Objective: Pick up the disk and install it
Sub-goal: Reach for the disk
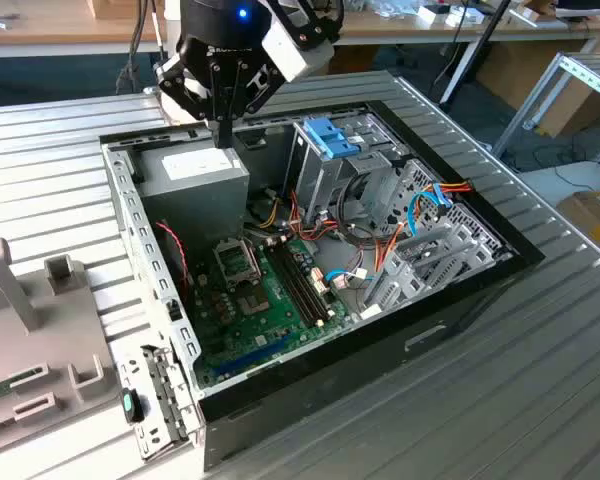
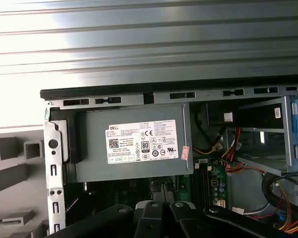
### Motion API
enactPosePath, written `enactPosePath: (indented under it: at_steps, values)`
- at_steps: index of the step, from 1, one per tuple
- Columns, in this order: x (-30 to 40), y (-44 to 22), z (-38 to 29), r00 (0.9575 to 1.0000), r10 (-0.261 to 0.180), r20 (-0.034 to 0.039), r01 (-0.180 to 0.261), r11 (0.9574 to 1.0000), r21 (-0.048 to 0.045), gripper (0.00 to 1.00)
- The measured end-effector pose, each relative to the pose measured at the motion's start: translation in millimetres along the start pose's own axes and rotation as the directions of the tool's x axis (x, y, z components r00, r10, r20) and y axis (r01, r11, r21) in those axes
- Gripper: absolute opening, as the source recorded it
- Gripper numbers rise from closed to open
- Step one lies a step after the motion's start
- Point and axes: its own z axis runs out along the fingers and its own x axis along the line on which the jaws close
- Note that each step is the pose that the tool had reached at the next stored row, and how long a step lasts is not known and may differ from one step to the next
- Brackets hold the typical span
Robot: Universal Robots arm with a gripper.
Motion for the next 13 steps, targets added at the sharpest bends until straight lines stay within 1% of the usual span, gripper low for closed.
enactPosePath:
  at_steps: [13]
  values:
    - [0.0,0.0,0.0,1.0,0.0,0.0,0.0,1.0,0.0,0.11]
